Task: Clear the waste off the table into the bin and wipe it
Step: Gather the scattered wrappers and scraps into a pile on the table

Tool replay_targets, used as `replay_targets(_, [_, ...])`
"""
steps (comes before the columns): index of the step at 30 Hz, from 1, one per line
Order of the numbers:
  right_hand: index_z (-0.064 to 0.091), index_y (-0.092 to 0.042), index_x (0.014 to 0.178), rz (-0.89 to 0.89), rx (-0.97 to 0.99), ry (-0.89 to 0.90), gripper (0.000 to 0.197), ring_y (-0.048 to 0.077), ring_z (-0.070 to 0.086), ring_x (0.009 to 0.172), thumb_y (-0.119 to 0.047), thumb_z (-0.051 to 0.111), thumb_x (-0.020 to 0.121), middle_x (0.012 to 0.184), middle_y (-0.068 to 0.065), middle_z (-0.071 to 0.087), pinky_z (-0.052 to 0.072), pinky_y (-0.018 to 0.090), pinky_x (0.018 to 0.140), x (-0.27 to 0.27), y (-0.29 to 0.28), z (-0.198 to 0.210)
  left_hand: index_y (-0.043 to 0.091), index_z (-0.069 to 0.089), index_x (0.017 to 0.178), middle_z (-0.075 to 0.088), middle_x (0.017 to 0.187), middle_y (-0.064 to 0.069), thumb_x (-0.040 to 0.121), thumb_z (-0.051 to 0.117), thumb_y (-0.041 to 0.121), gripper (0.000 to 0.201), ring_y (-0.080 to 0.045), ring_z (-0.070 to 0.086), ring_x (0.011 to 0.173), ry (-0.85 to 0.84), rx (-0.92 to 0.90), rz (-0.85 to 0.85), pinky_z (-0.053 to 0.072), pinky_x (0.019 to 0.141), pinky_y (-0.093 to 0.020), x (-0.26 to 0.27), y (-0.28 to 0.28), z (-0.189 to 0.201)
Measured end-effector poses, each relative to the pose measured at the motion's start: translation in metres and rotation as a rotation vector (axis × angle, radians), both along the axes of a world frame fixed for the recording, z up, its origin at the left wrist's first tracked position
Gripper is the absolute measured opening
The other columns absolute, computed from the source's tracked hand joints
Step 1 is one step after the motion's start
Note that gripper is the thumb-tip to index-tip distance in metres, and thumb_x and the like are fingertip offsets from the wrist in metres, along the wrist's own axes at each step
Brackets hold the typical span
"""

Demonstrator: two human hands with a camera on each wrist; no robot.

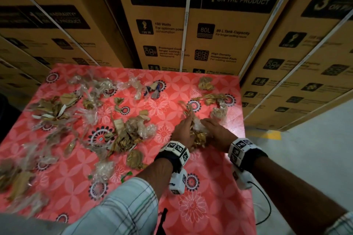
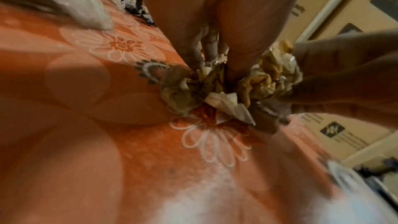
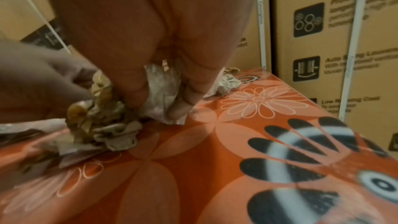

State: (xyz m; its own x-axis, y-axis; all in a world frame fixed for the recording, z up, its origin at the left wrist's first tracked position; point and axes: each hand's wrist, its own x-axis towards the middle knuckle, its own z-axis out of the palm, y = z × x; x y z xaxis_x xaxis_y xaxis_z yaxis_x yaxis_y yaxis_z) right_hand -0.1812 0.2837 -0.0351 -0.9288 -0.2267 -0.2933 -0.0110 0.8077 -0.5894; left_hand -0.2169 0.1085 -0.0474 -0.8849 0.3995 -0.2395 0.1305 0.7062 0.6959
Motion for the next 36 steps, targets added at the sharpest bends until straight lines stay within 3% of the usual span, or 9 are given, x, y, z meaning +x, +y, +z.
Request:
replay_targets(6, [0.057, -0.010, 0.127, -0.181, -0.022, 0.108, 0.055, 0.033, 0.054, 0.112, -0.006, 0.069, 0.073, 0.125, 0.018, 0.053, 0.044, 0.034, 0.091, -0.016, -0.007, -0.006, 0.031, 0.022, 0.154, 0.045, 0.142, -0.017, 0.087, 0.049, 0.003, 0.078, -0.034, 0.046, 0.129, -0.062, 0.048, -0.095, 0.043, 0.106, -0.047, -0.004, -0.005, -0.005])
replay_targets(11, [0.063, -0.010, 0.109, -0.201, -0.063, 0.103, 0.041, 0.032, 0.059, 0.099, -0.008, 0.074, 0.069, 0.110, 0.015, 0.057, 0.037, 0.022, 0.075, -0.023, -0.008, -0.004, 0.031, 0.024, 0.153, 0.037, 0.153, -0.010, 0.090, 0.049, 0.046, 0.070, -0.027, 0.039, 0.138, -0.110, 0.027, -0.091, 0.037, 0.111, -0.045, -0.005, -0.004, 0.000])
replay_targets(15, [0.053, -0.008, 0.129, -0.121, -0.080, 0.040, 0.060, 0.030, 0.052, 0.117, -0.006, 0.075, 0.073, 0.128, 0.017, 0.053, 0.034, 0.019, 0.089, -0.020, -0.003, 0.003, 0.032, 0.026, 0.152, 0.045, 0.140, -0.017, 0.090, 0.064, 0.031, 0.073, -0.033, 0.047, 0.126, -0.029, 0.022, -0.064, 0.042, 0.105, -0.045, -0.002, 0.002, -0.007])
replay_targets(18, [0.034, -0.015, 0.140, -0.101, -0.126, -0.118, 0.069, 0.026, 0.053, 0.118, -0.020, 0.071, 0.083, 0.135, 0.012, 0.048, 0.045, 0.035, 0.099, -0.010, 0.009, 0.009, 0.041, 0.023, 0.151, 0.045, 0.131, -0.013, 0.091, 0.063, 0.026, 0.074, -0.031, 0.048, 0.116, 0.009, -0.046, -0.043, 0.043, 0.102, -0.043, 0.000, 0.008, -0.013])
replay_targets(20, [0.029, -0.017, 0.135, -0.149, -0.178, -0.149, 0.064, 0.024, 0.062, 0.103, -0.019, 0.068, 0.085, 0.122, 0.011, 0.055, 0.054, 0.035, 0.084, -0.004, 0.012, 0.013, 0.044, 0.029, 0.148, 0.046, 0.119, -0.003, 0.089, 0.053, 0.044, 0.064, -0.024, 0.049, 0.106, -0.029, -0.054, -0.008, 0.045, 0.098, -0.044, 0.001, 0.012, -0.013])
replay_targets(23, [0.031, -0.017, 0.133, -0.162, -0.131, -0.127, 0.057, 0.019, 0.064, 0.079, -0.003, 0.058, 0.085, 0.099, 0.010, 0.062, 0.048, 0.016, 0.060, 0.001, 0.009, 0.024, 0.041, 0.045, 0.135, 0.047, 0.118, -0.001, 0.084, 0.034, 0.056, 0.054, -0.025, 0.049, 0.106, -0.009, -0.134, -0.026, 0.044, 0.095, -0.041, 0.006, 0.018, -0.012])
replay_targets(28, [0.036, -0.030, 0.141, 0.041, 0.280, -0.023, 0.061, 0.033, 0.051, 0.123, -0.008, 0.052, 0.087, 0.153, 0.004, 0.030, 0.047, 0.041, 0.092, -0.003, 0.009, 0.039, 0.031, 0.051, 0.134, 0.052, 0.128, -0.012, 0.095, 0.049, 0.026, 0.039, -0.036, 0.051, 0.113, 0.044, -0.239, -0.057, 0.047, 0.090, -0.041, -0.004, 0.022, -0.003])
replay_targets(32, [0.050, -0.029, 0.130, -0.097, 0.365, 0.131, 0.039, 0.031, 0.059, 0.107, -0.023, 0.049, 0.092, 0.134, 0.003, 0.050, 0.052, 0.039, 0.081, -0.024, 0.017, 0.056, 0.043, 0.042, 0.141, 0.039, 0.143, -0.017, 0.098, 0.045, 0.024, 0.047, -0.041, 0.044, 0.122, 0.021, -0.218, -0.067, 0.042, 0.104, -0.051, -0.006, 0.023, 0.002])
replay_targets(36, [0.047, -0.027, 0.134, -0.157, 0.410, 0.150, 0.045, 0.033, 0.047, 0.120, -0.027, 0.052, 0.089, 0.135, 0.010, 0.045, 0.048, 0.043, 0.091, -0.057, 0.028, 0.049, 0.050, 0.035, 0.141, 0.039, 0.140, -0.015, 0.099, 0.041, 0.027, 0.048, -0.043, 0.044, 0.122, 0.008, -0.204, -0.066, 0.041, 0.104, -0.053, -0.006, 0.022, -0.001])
